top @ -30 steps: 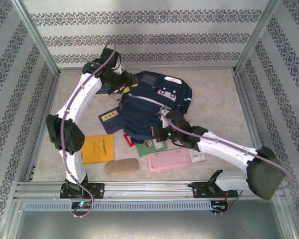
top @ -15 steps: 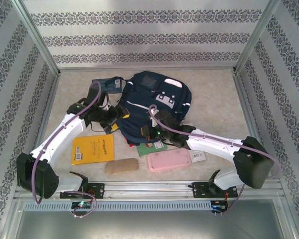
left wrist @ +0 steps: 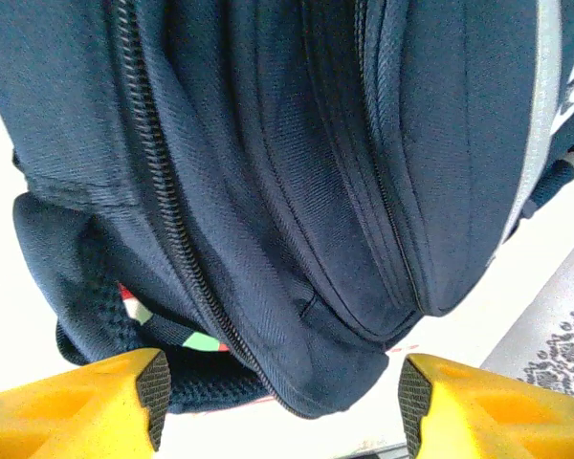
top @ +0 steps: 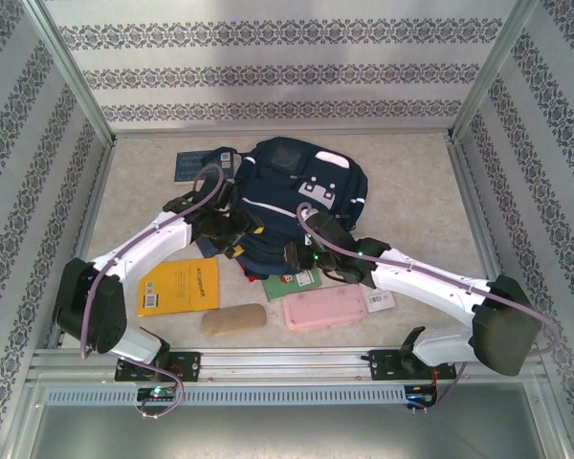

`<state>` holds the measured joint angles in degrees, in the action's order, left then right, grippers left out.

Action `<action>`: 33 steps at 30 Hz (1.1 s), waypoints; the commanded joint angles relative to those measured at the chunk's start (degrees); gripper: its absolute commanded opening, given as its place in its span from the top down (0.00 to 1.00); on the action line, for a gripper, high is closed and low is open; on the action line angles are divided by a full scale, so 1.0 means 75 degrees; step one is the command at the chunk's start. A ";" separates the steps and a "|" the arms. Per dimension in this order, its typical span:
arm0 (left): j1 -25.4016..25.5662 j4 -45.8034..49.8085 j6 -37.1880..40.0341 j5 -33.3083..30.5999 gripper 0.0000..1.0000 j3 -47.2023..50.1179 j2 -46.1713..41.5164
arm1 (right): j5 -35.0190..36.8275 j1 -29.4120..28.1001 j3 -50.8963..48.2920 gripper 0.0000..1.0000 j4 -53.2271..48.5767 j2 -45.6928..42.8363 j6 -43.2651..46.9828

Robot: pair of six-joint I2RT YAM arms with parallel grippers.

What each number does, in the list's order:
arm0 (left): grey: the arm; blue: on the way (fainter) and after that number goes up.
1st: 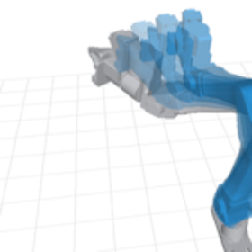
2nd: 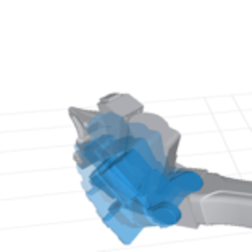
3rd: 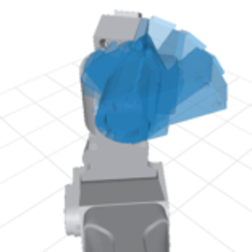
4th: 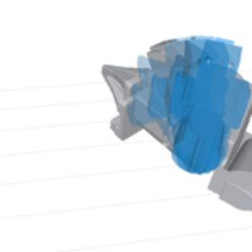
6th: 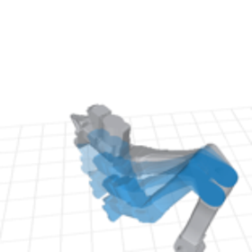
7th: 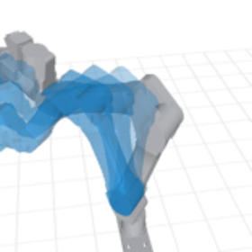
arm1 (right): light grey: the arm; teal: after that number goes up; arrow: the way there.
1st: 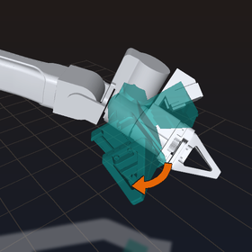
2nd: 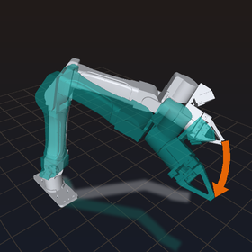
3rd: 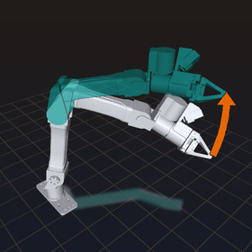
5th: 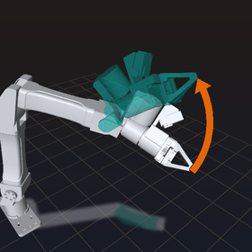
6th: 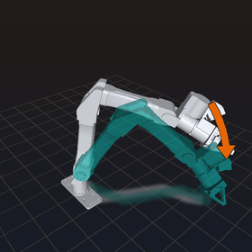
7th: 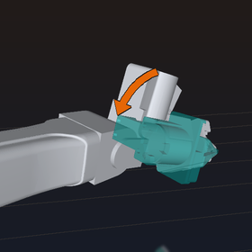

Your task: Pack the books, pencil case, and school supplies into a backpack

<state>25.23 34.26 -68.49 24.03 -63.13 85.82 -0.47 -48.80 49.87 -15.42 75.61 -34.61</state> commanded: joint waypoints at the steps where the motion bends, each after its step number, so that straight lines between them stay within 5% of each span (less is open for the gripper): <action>1: 0.0197 0.0135 -0.0252 -0.0176 0.36 -0.0346 0.0192 | -0.0197 -0.0203 0.0165 0.71 -0.0729 0.0211 -0.0148; 8: 0.0190 0.0161 -0.0260 -0.0189 0.39 -0.0349 0.0421 | -0.0757 -0.0255 0.0039 0.58 -0.0260 0.0746 -0.0295; 16: 0.0188 0.0141 -0.0343 -0.0218 0.41 -0.0219 0.0412 | -0.0316 -0.0238 0.0523 0.58 -0.0275 0.1688 -0.0147; 33: 0.0219 0.0235 -0.0155 -0.0454 0.39 -0.0359 0.0962 | -0.0439 0.0026 0.0444 1.00 0.0157 0.1656 -0.0003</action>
<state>26.26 34.26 -69.95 22.15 -64.45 91.46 -3.49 -49.23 53.41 -16.88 89.71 -35.03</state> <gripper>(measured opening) 0.610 0.051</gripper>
